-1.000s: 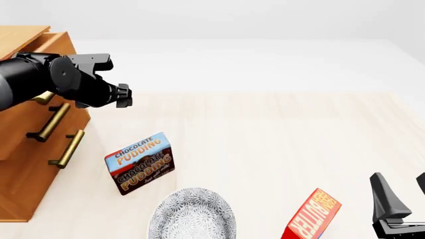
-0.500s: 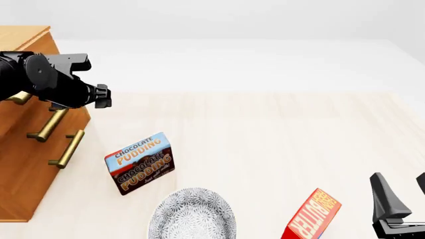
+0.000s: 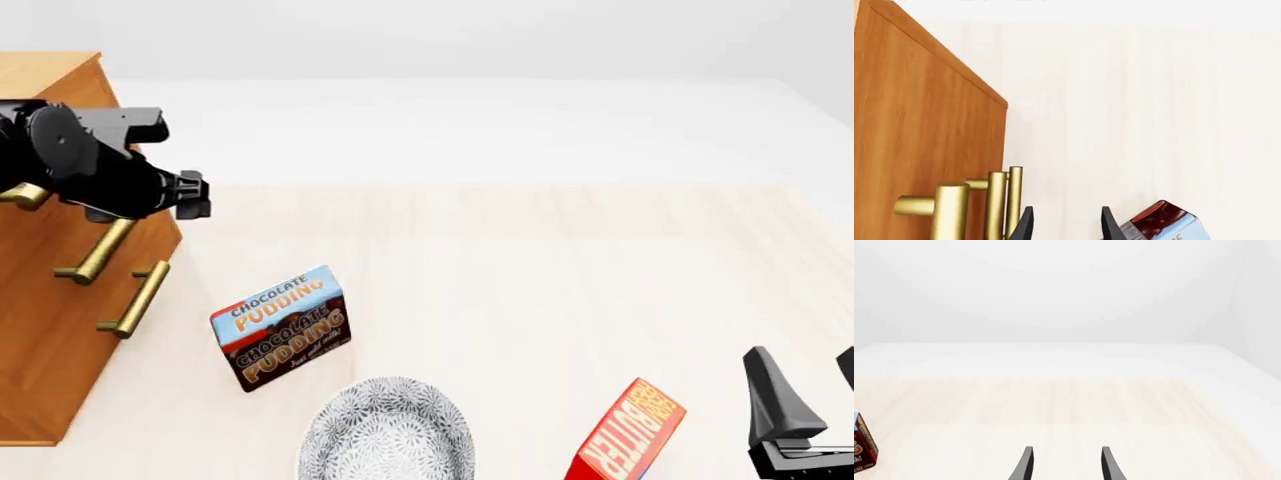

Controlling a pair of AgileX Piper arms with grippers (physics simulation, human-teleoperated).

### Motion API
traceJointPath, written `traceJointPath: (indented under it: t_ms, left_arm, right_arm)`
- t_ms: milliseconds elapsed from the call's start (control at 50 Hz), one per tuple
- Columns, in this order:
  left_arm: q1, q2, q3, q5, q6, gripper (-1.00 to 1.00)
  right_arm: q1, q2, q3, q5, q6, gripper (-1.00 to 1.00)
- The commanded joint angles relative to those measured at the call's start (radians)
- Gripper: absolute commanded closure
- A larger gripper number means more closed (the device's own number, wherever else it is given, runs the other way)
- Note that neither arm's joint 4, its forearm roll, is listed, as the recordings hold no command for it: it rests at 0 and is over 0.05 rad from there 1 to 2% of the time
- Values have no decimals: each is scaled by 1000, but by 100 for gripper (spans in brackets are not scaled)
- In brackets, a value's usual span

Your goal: Put the butter at the front in the top drawer of the cabinet and close it.

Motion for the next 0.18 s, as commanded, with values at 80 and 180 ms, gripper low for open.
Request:
traceJointPath:
  t_ms: [80, 180]
  left_arm:
    - [-18, -52, 36, -6, 7, -100]
    - [-140, -45, 26, 3, -7, -100]
  right_arm:
    - [0, 1, 0, -1, 0, -100]
    - [0, 1, 0, -1, 0, -100]
